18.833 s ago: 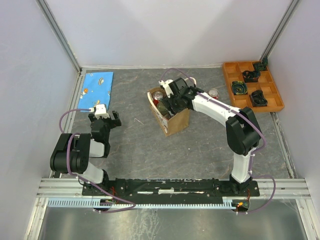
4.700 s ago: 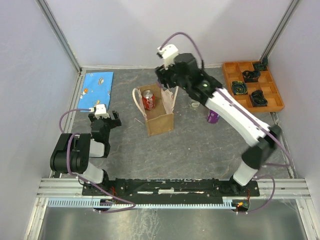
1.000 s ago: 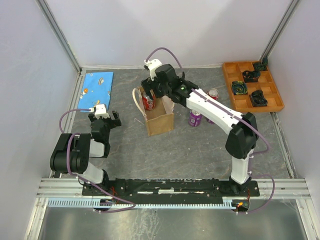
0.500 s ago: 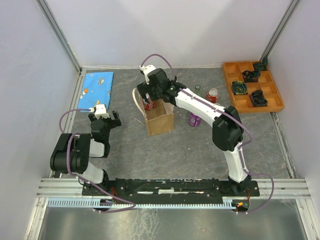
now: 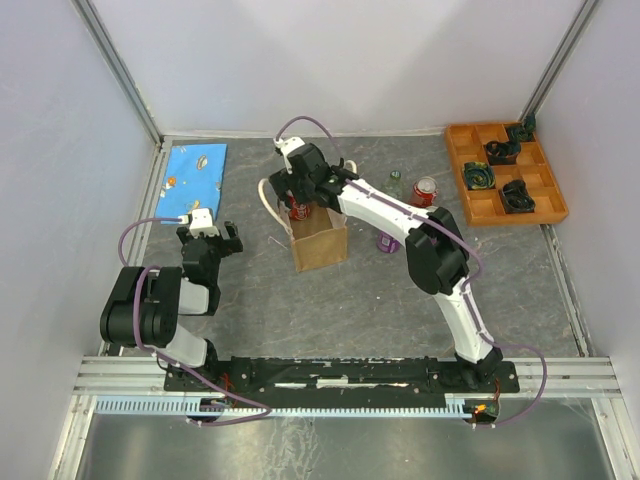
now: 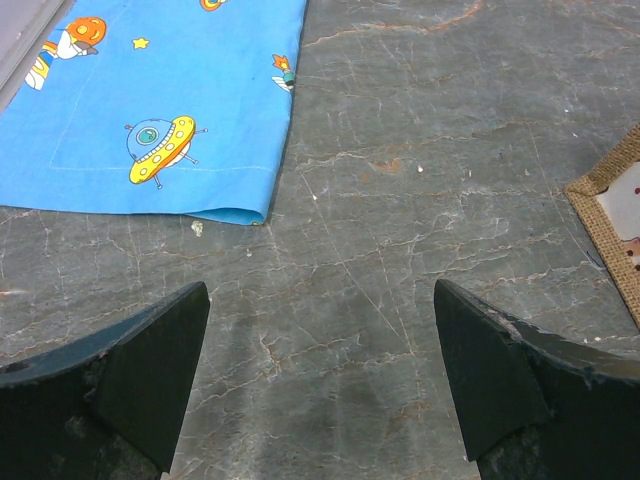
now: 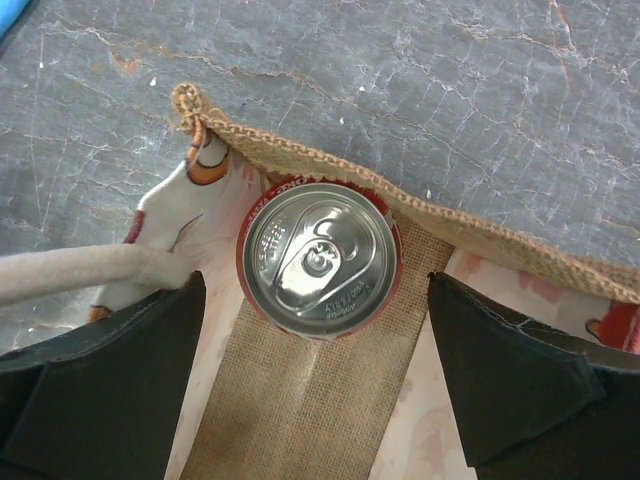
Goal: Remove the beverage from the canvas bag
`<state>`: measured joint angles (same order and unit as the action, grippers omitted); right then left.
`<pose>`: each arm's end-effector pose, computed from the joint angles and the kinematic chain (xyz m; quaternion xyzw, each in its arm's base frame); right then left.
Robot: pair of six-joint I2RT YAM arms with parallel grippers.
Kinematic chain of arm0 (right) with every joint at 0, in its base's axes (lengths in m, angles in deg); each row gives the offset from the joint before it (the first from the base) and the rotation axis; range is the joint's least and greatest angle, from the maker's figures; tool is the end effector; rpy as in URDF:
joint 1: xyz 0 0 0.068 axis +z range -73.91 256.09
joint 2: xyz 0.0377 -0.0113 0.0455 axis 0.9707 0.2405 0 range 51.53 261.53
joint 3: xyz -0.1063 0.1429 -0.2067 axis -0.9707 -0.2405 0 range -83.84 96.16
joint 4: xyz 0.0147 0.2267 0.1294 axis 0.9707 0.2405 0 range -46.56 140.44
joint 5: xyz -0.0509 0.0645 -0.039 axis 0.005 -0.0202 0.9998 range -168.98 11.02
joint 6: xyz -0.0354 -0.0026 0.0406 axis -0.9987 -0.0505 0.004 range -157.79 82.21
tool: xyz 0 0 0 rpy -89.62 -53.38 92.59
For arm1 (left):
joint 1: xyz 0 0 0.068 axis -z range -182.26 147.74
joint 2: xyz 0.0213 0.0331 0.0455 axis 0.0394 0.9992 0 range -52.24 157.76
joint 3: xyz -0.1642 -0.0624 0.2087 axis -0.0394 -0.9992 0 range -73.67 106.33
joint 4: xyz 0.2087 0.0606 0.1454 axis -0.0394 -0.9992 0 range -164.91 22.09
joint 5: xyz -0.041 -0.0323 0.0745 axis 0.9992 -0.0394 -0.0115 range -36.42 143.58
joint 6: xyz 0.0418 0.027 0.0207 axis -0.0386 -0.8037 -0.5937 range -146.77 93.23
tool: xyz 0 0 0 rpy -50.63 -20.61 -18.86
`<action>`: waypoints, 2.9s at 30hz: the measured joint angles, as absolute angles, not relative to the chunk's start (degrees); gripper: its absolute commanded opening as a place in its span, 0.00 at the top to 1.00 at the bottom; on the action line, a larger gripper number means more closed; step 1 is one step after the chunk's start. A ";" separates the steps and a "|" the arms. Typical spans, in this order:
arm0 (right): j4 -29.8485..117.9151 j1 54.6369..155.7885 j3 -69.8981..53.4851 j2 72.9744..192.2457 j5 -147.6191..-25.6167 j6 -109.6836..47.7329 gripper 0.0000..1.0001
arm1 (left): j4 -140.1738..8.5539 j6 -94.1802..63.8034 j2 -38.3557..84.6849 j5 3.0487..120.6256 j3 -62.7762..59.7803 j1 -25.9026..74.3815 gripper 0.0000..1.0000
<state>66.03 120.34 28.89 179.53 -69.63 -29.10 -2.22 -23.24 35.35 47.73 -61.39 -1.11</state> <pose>0.3772 0.3594 0.2480 -0.2393 0.8634 0.1297 0.4247 0.2371 -0.0012 0.1372 -0.0487 0.7621 0.0126 0.6455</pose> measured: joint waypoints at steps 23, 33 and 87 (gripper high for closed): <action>63.12 120.34 30.59 184.91 -68.32 -29.80 1.00 | -2.22 -23.24 35.35 47.71 -61.39 -1.11 0.01; 65.52 120.34 30.44 183.58 -68.72 -31.35 1.00 | -2.22 -23.24 35.35 47.71 -61.39 -1.11 0.01; 62.92 120.34 -44.36 108.32 -40.00 -23.51 1.00 | -2.22 -23.24 35.35 47.71 -61.39 -1.11 0.01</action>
<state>62.92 120.34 -44.36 108.32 -40.00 -23.51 -2.22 -23.24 35.35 47.71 -61.39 -1.11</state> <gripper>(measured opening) 0.729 0.992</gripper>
